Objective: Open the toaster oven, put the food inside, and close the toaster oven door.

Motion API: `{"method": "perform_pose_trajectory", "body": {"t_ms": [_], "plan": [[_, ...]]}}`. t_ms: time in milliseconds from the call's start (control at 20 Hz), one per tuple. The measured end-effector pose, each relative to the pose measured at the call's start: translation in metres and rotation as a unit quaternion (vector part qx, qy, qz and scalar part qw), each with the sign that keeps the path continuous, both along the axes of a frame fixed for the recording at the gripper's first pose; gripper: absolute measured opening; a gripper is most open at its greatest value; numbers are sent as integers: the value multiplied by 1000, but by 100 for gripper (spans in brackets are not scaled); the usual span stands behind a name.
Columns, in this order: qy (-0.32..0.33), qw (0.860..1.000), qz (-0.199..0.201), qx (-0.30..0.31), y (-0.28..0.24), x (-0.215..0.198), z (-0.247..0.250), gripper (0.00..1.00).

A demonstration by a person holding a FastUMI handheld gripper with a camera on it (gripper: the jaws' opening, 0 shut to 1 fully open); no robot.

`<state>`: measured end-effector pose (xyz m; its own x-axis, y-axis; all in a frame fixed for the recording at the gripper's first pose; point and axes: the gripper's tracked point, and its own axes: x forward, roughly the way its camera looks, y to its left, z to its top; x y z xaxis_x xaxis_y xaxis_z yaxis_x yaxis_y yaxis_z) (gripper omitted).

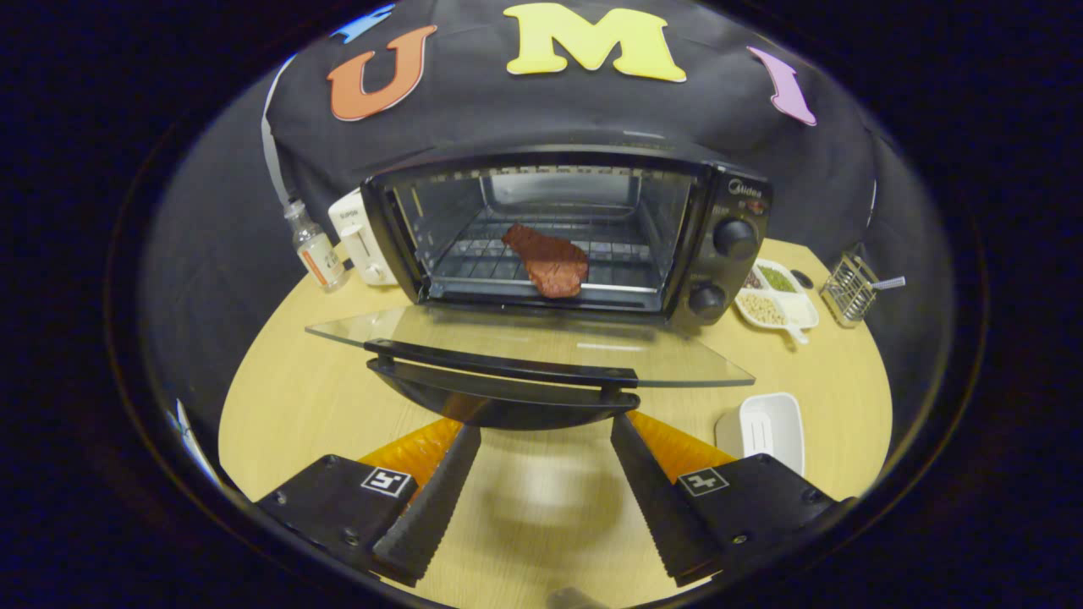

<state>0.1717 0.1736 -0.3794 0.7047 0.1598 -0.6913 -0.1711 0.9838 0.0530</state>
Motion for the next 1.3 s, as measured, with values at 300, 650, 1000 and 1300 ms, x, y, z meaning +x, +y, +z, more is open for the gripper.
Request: {"method": "perform_pose_trajectory", "body": {"t_ms": [300,650,1000,1300], "plan": [[-35,999,-13,17,7,48,43,99],[-70,997,-22,30,7,72,78,99],[-65,996,-41,39,-1,60,81,99],[-86,994,-53,36,-12,38,103,99]]}}
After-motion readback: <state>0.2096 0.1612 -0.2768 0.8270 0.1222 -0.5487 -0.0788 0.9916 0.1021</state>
